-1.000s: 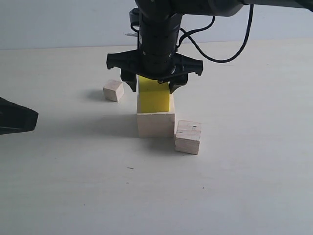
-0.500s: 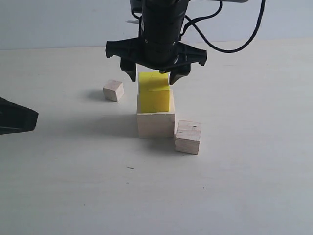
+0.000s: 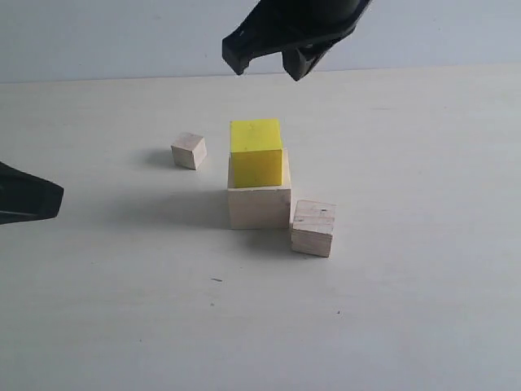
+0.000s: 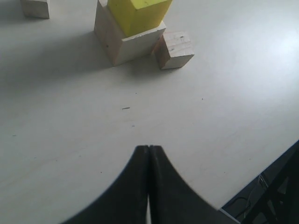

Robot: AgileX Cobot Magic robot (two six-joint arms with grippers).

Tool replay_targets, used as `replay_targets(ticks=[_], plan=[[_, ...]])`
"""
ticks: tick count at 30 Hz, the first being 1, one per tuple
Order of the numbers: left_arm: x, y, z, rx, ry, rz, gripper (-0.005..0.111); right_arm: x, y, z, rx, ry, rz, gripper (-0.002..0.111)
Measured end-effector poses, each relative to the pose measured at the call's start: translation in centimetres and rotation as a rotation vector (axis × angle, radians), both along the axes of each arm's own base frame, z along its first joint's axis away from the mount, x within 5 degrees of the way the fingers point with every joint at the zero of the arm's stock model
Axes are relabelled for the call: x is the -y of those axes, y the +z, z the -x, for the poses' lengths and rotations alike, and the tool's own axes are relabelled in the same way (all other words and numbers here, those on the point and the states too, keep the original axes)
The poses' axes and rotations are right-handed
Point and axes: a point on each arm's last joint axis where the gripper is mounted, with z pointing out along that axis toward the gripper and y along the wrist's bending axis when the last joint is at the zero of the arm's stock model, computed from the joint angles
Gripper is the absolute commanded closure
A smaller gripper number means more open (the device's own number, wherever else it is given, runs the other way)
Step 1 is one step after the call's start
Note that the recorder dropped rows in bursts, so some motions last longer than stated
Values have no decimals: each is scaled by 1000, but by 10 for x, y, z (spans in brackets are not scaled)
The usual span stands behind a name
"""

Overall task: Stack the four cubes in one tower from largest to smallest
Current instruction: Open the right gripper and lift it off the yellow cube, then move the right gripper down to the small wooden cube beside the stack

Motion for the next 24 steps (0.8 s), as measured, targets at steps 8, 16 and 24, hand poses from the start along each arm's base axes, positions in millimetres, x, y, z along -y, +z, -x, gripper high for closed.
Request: replay_targets(ticks=[8, 16, 24], plan=[[-1, -2, 3, -31, -12, -19, 107, 8, -31, 11, -79, 169, 130, 108], [0, -2, 5, -57, -17, -2, 107, 41, -52, 36, -156, 413, 249, 108], [3, -1, 7, -94, -21, 36, 107, 59, -84, 53, -201, 547, 76, 108]])
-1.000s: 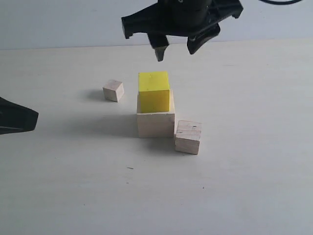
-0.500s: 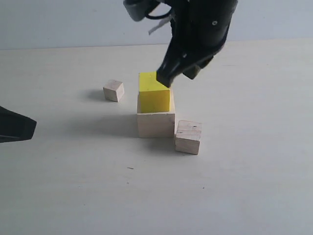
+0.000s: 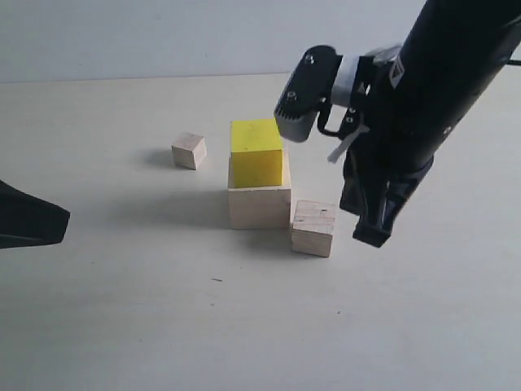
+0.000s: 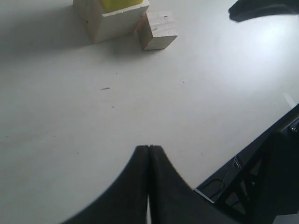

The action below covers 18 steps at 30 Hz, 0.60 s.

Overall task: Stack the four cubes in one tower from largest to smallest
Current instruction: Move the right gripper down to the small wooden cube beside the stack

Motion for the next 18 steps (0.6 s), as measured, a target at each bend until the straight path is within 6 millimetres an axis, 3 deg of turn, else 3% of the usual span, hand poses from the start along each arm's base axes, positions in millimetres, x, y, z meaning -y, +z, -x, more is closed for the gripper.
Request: replay_targets(ticks=[7, 15, 18], plan=[[0, -1, 3, -36, -14, -7, 107, -1, -27, -4, 67, 84, -7, 108], [0, -2, 5, -56, -23, -10, 107, -6, -26, -16, 188, -23, -91, 108], [0, -2, 5, -57, -23, -8, 107, -7, -26, -23, 275, 0, -90, 103]])
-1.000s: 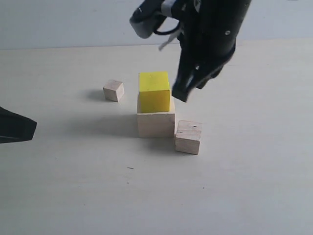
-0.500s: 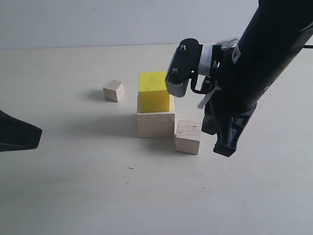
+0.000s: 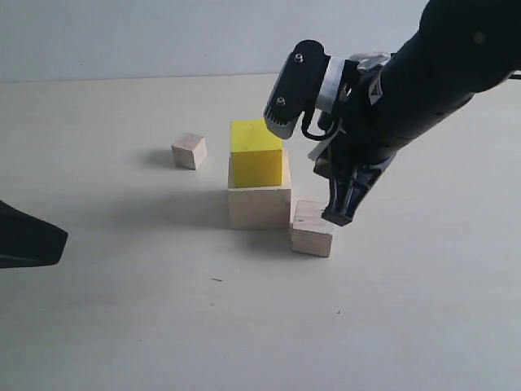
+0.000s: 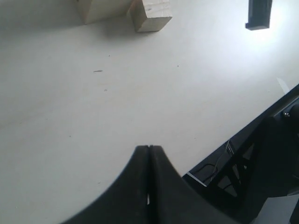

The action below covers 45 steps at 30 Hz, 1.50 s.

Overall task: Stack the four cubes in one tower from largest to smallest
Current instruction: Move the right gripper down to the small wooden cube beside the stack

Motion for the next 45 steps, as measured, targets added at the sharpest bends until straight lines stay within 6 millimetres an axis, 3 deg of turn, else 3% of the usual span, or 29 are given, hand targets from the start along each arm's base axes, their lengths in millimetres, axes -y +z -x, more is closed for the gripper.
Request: replay_targets(ticks=[10, 16, 26, 31, 39, 45], plan=[[0, 0, 0, 2, 2, 3, 107, -7, -25, -10, -28, -7, 17, 64], [1, 1, 0, 2, 4, 11, 107, -8, -25, -12, -15, -18, -11, 44], [1, 1, 0, 2, 4, 11, 107, -8, -27, -8, -79, -45, -23, 46], [1, 1, 0, 0, 3, 10, 107, -3, -42, 0, -100, -47, -6, 46], [0, 0, 1, -9, -3, 2, 107, 0, -45, 1, -79, -26, 16, 46], [-3, -14, 3, -41, -11, -45, 107, 0, -44, -1, -61, -15, 23, 46]])
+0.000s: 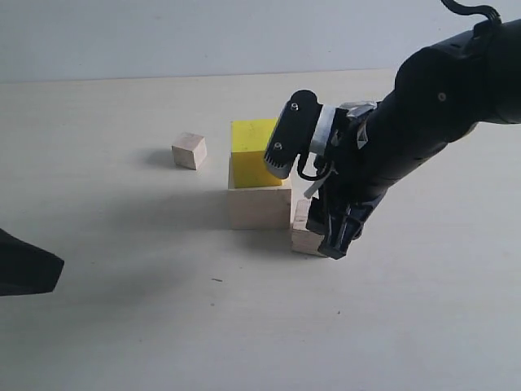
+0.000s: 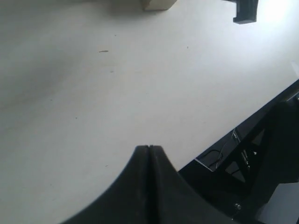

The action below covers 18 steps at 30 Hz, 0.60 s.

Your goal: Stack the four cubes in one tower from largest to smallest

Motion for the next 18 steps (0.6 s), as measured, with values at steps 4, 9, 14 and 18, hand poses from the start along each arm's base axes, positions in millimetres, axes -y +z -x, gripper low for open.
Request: replay_targets(ticks=[4, 9, 14, 18], plan=[[-3, -11, 1, -12, -7, -46, 107, 1, 0, 0, 5, 12, 16, 46], [-4, -17, 3, -28, -8, -59, 107, 2, -2, -1, 15, 30, 39, 46], [-4, -18, 2, -27, -5, -58, 107, 0, -18, -5, -12, 34, 62, 46], [-4, -17, 1, -16, -1, -54, 107, -2, -25, -7, -15, 34, 64, 46]])
